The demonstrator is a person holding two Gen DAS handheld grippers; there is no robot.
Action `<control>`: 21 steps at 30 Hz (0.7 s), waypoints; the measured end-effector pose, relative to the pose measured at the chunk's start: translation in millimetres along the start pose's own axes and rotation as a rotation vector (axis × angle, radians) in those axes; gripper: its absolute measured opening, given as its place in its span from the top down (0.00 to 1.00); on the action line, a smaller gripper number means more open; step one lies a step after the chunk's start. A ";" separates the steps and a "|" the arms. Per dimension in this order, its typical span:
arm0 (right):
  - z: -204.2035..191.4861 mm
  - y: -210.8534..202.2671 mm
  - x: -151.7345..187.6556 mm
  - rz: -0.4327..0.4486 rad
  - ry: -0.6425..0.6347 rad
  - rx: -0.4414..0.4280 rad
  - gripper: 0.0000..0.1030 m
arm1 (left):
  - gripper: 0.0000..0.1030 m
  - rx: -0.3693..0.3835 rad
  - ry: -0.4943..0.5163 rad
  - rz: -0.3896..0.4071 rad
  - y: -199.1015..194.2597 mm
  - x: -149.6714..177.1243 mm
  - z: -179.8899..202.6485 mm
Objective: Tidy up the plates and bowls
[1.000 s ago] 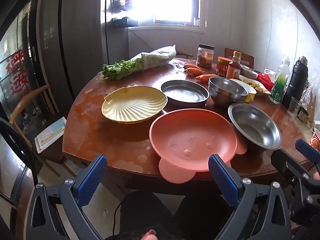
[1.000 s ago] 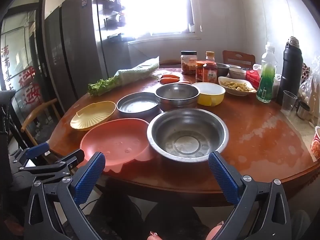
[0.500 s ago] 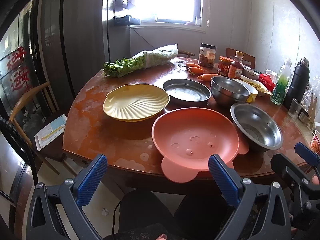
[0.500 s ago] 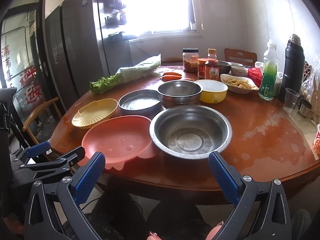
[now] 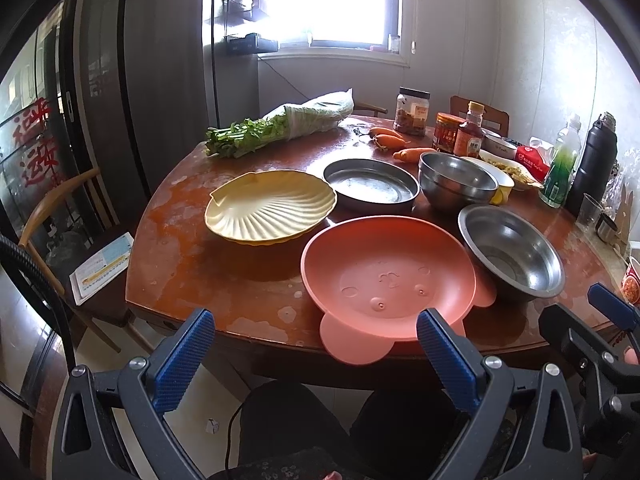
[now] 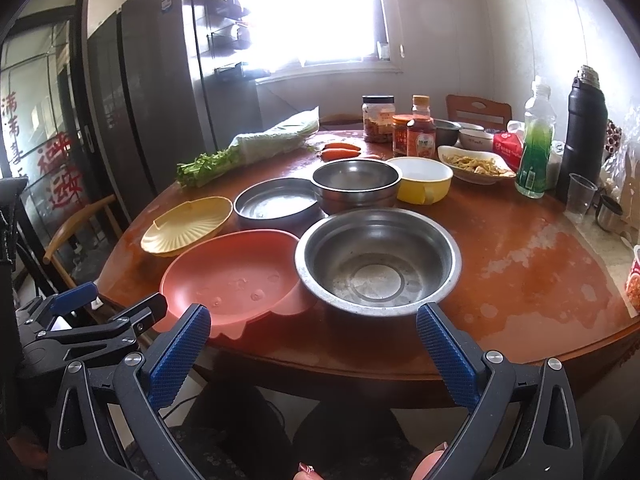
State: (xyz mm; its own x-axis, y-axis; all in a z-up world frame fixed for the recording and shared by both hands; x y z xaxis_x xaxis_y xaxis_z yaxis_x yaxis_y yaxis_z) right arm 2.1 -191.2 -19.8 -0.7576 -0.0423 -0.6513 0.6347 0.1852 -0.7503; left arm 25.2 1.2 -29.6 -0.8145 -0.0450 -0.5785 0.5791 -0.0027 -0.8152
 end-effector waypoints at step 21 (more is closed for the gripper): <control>6.1 4.1 -1.2 -0.017 0.009 0.012 0.00 | 0.01 -0.005 0.012 0.014 -3.3 0.0 7.0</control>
State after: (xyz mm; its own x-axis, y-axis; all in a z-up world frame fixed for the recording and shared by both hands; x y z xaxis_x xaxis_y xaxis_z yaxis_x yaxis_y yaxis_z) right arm 6.5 -196.3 -22.9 -0.7699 -0.0366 -0.6371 0.6230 0.1731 -0.7628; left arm 23.5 -5.8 -26.7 -0.8066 -0.0326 -0.5901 0.5904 0.0032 -0.8071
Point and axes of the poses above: each gripper's, at about its wrist camera, not at the fingertips, and y roughly the way its jaws point, z to its right, x to its underside, the point moved 3 cm from there along y, roughly the way its jaws point, and after that the axes turned 14 degrees about -z, right-handed, at the moved point
